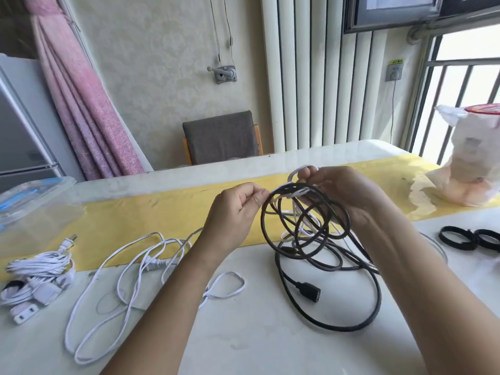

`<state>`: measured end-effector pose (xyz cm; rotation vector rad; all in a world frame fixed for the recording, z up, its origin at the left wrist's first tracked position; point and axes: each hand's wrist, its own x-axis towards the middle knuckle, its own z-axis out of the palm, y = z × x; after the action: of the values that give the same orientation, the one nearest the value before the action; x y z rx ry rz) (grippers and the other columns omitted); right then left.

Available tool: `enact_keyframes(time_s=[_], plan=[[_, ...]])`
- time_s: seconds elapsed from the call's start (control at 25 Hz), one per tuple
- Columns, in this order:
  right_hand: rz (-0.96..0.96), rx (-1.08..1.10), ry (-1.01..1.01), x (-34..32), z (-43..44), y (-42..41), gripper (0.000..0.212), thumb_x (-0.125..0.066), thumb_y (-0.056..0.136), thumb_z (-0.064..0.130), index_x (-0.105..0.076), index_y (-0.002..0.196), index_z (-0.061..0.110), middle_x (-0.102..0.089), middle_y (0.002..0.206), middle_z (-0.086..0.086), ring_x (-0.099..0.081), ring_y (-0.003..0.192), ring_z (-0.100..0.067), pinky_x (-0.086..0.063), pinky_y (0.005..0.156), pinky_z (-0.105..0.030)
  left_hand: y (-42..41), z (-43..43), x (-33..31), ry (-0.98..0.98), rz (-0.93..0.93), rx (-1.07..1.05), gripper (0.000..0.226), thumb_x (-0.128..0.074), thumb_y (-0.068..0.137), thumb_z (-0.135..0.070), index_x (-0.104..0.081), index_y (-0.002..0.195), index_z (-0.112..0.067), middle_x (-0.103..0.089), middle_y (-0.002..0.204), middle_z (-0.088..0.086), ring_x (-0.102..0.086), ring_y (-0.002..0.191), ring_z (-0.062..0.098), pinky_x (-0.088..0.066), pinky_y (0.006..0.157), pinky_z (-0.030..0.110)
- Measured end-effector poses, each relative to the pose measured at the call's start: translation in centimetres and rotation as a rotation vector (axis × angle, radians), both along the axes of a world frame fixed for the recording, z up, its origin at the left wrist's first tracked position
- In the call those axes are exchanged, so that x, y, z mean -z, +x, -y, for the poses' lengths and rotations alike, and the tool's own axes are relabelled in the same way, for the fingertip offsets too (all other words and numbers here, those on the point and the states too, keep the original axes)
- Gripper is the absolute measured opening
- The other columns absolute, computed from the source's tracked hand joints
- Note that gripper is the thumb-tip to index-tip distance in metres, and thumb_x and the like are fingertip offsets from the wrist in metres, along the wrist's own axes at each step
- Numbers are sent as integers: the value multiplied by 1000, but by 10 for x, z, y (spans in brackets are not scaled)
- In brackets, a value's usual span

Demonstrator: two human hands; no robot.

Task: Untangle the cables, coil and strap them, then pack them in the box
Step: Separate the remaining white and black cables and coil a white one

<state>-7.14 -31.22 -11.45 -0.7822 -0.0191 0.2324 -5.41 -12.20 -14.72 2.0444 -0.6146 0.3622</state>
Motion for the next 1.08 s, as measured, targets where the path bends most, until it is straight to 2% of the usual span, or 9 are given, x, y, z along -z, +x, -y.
enact_keyframes(time_s=[0.16, 0.36, 0.52, 0.64, 0.72, 0.8, 0.88, 0.96, 1.08], plan=[[272, -47, -253, 5, -5, 2, 17, -39, 92, -6, -53, 95, 3, -64, 82, 0, -49, 71, -13, -47, 66, -16, -12, 10, -7, -363, -484, 214, 29, -37, 102, -15, -55, 81, -10, -62, 57, 0, -50, 45, 14, -35, 45, 20], [569, 44, -466, 21, -28, 0, 46, -42, 70, -34, -53, 87, 7, -59, 129, -1, -55, 92, -15, -51, 71, -28, -15, 5, -9, -255, -490, 231, 33, -70, 71, -40, -67, 92, -14, -64, 69, -6, -42, 46, 4, -29, 43, 12], [733, 14, -650, 26, -33, 0, 49, -52, 64, -23, -55, 93, 17, -56, 121, 5, -51, 108, -5, -42, 74, -19, -19, 28, 17, 22, -494, 291, 72, -85, 67, -26, -48, 129, -25, -59, 120, -15, -55, 105, 1, -43, 71, 11], [607, 13, -494, 19, -32, -7, 16, -72, 75, 4, -58, 79, 9, -60, 85, 4, -54, 86, -10, -40, 76, -22, -10, 46, 38, 254, -275, -119, 124, -84, 66, -38, 4, 152, -22, -23, 153, -5, -33, 133, 17, -33, 104, 23], [569, 221, -698, 15, -25, -6, 24, -72, 74, 30, -64, 71, 8, -58, 79, 4, -54, 79, -6, -38, 82, -26, 7, 36, 45, 385, -129, -438, 127, -78, 70, -45, 20, 149, -24, -5, 158, 11, -25, 135, 33, -27, 107, 39], [511, 338, -856, 11, -16, -2, 27, -68, 72, 39, -70, 69, 12, -57, 83, 2, -55, 84, -6, -39, 88, -28, 22, 21, 48, 417, -73, -528, 117, -73, 76, -42, 18, 149, -29, 1, 158, 15, -20, 136, 37, -28, 106, 45], [424, 155, -647, 13, -11, 2, 21, -59, 85, 24, -64, 77, 5, -62, 78, -3, -60, 84, -13, -45, 93, -33, 31, 8, 48, 425, -125, -433, 111, -73, 79, -34, 12, 150, -34, 0, 159, 14, -18, 140, 36, -27, 108, 43], [261, 64, -441, 21, -13, 8, 11, -47, 95, 5, -54, 90, -3, -57, 67, -11, -63, 74, -20, -54, 87, -34, 26, -1, 40, 431, -208, -290, 106, -76, 77, -29, -1, 151, -37, -19, 158, 13, -36, 135, 32, -36, 105, 37], [100, 121, -572, 38, -18, 17, 17, -50, 95, 0, -55, 106, -12, -37, 52, -3, -54, 52, -13, -58, 66, -26, 4, -12, 17, 641, -202, -320, 86, -80, 73, -35, -35, 146, -28, -56, 134, 7, -56, 116, 26, -45, 92, 32]])
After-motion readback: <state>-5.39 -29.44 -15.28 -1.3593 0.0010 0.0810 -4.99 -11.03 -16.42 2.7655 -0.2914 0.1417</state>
